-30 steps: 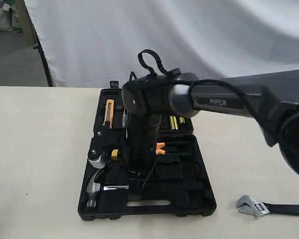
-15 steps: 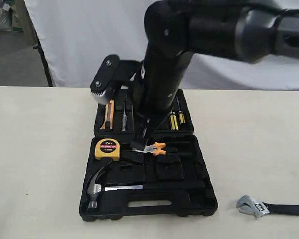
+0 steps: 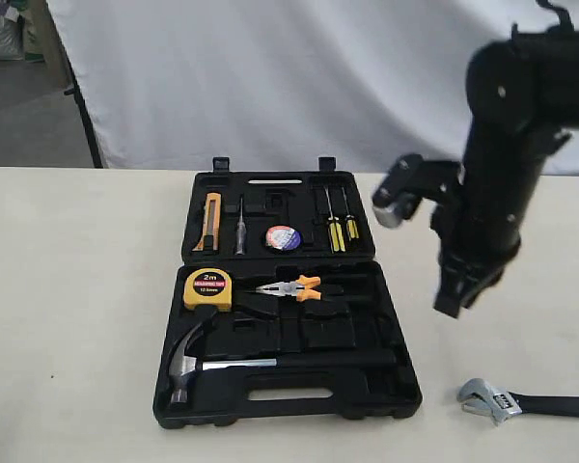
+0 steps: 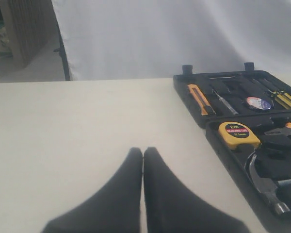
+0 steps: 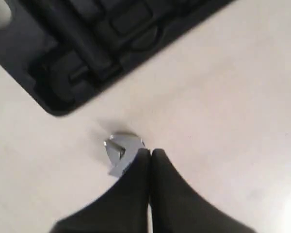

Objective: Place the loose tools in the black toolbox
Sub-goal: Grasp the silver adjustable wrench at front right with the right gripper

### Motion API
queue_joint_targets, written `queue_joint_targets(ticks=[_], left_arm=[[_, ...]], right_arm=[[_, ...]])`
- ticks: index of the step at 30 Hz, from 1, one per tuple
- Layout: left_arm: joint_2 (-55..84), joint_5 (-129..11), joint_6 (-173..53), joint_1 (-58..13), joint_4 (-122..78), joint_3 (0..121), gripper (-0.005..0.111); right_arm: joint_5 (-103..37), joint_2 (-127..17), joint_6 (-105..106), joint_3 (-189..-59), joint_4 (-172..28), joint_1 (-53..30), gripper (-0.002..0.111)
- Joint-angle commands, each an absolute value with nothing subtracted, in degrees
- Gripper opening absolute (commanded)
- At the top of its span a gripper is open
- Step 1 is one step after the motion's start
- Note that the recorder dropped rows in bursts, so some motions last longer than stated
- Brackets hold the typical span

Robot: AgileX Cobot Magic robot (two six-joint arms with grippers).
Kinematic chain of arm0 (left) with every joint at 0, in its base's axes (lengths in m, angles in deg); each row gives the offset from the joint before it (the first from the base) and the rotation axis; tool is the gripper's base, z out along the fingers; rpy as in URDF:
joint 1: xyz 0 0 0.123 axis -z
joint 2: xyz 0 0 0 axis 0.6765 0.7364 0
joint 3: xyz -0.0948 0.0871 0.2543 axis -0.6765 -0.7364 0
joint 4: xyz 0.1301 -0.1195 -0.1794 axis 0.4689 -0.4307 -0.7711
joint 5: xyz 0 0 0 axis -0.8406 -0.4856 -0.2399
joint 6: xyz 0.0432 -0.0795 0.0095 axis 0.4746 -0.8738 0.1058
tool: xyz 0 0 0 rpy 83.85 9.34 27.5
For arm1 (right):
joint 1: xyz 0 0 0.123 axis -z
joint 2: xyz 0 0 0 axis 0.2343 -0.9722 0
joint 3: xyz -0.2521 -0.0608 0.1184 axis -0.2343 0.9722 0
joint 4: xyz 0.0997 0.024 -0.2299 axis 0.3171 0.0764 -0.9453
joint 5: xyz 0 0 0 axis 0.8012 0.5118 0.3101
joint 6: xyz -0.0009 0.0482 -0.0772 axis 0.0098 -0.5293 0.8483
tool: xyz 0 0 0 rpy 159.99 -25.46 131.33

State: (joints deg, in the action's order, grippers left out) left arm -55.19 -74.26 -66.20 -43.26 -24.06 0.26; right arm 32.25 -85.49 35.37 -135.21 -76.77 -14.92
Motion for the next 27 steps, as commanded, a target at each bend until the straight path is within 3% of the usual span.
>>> queue_joint_targets(ticks=[1,4,7,10,12,17,27], left_arm=[[-55.37,-74.26,-66.64,-42.93,-23.86,0.08,0.001],[-55.37,-74.26,-66.64,-42.93,-23.86,0.08,0.001],[-55.37,-74.26,-66.64,-42.93,-23.86,0.08,0.001],[-55.37,-74.26,-66.64,-42.93,-23.86,0.08,0.001],[-55.37,-74.26,-66.64,-42.93,-23.86,0.08,0.001],[-55.37,-74.26,-66.64,-42.93,-23.86,0.08,0.001],[-55.37,-74.26,-66.64,-42.93,-23.86,0.08,0.001]], right_arm=[[26.31,-85.18,41.63,-124.69,-77.18,-9.77,0.001],[21.56,-85.18,41.63,-118.59,-79.78,-7.68,0.010],[19.70,-85.18,41.27,-115.17,-84.28,-7.20,0.036],[19.74,-85.55,41.49,-114.30,-85.57,-7.20,0.069],[19.34,-86.10,41.49,-114.30,-85.57,-7.20,0.079],[15.88,-89.24,41.49,-114.30,-85.57,-7.20,0.072],[10.20,-96.67,41.90,-114.41,-86.14,-7.20,0.037]])
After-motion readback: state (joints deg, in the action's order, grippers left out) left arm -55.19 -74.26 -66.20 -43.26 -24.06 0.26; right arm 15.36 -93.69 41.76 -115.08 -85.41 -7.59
